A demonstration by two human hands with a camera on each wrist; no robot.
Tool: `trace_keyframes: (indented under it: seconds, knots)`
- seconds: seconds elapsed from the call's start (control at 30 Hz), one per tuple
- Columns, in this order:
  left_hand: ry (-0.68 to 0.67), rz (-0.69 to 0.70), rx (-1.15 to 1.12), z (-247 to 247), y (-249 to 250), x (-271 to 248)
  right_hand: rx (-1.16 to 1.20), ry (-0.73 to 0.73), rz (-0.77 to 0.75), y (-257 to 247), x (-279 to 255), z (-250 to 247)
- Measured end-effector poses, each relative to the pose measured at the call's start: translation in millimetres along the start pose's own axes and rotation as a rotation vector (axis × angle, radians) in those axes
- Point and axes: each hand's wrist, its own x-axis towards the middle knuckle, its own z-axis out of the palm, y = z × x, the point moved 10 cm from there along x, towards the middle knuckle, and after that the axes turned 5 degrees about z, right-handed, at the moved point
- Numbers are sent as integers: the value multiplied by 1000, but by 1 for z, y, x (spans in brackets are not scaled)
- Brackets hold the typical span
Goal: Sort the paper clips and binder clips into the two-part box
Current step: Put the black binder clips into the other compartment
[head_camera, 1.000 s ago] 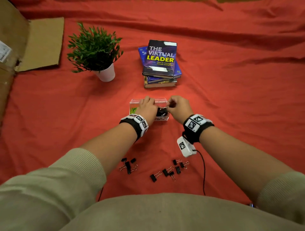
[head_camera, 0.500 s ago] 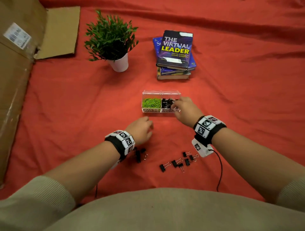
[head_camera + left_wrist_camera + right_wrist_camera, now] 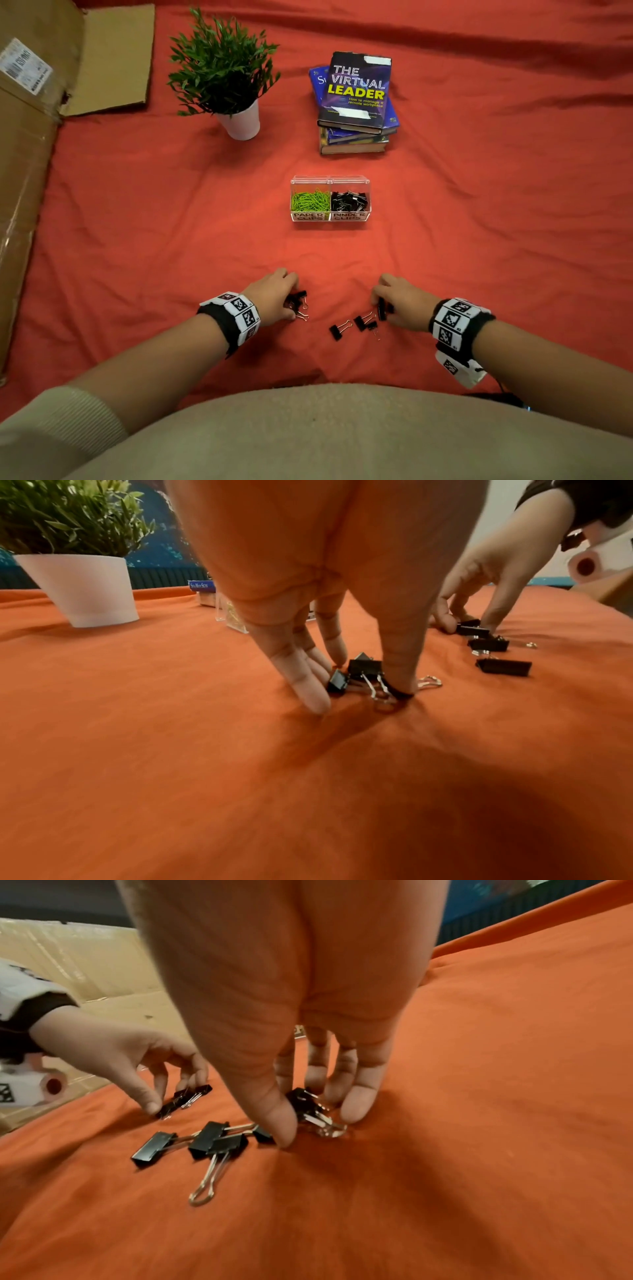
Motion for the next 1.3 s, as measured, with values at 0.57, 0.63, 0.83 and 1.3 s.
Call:
trace_keyframes:
  seconds: [0.57,0.63,0.83,1.3]
  knots:
    - [244,-12,-291,-13,9,10,169,130,35,-2,18,-26]
    - [257,-28,-317,-13,8,11,298,188,92,3,22,-40]
    - [292,-66,-353,-15,4,15,609,456,102,4,47,-130]
    - [261,-98,-219,-14,-9,6,37,580,62,-42,95,-180]
